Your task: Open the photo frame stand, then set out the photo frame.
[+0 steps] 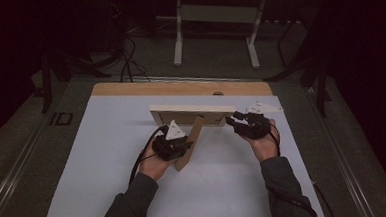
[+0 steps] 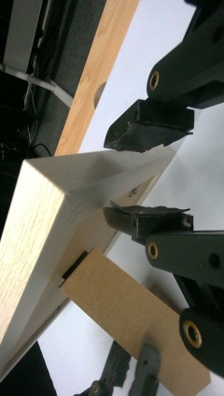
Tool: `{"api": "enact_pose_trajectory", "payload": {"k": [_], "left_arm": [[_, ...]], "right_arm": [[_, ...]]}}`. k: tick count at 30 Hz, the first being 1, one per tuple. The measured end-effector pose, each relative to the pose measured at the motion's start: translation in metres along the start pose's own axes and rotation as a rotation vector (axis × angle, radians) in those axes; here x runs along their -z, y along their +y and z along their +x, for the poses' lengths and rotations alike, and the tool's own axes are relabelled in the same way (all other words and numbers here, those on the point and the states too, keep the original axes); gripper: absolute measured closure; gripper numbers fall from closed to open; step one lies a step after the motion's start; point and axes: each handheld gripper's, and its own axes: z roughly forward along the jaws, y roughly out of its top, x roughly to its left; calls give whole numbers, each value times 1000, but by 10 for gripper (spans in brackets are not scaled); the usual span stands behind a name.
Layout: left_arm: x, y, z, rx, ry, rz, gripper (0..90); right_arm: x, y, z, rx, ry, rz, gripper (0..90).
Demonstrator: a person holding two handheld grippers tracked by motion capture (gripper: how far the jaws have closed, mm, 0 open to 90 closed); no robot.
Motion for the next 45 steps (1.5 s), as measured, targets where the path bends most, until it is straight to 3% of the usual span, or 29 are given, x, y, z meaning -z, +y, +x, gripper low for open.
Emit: {"api": "enact_pose_trajectory", "payload": {"k": [12, 19, 29, 34, 43, 45], "left_arm": [[20, 0, 10, 37, -7, -56, 698], [31, -3, 16, 63, 1, -85, 688], [45, -9, 34, 146, 40, -119, 691], [50, -10, 41, 192, 63, -145, 738], [51, -7, 44, 191, 94, -156, 900], [51, -5, 45, 204, 104, -160, 900]], "right_arm": [[5, -13, -3, -3, 11, 8, 623], [7, -22, -4, -4, 25, 7, 690], [9, -28, -15, -55, 0, 22, 762], [10, -26, -20, -65, -2, 23, 847], [11, -16, -21, -63, -18, 14, 897], [10, -12, -21, -66, -19, 7, 897]]}}
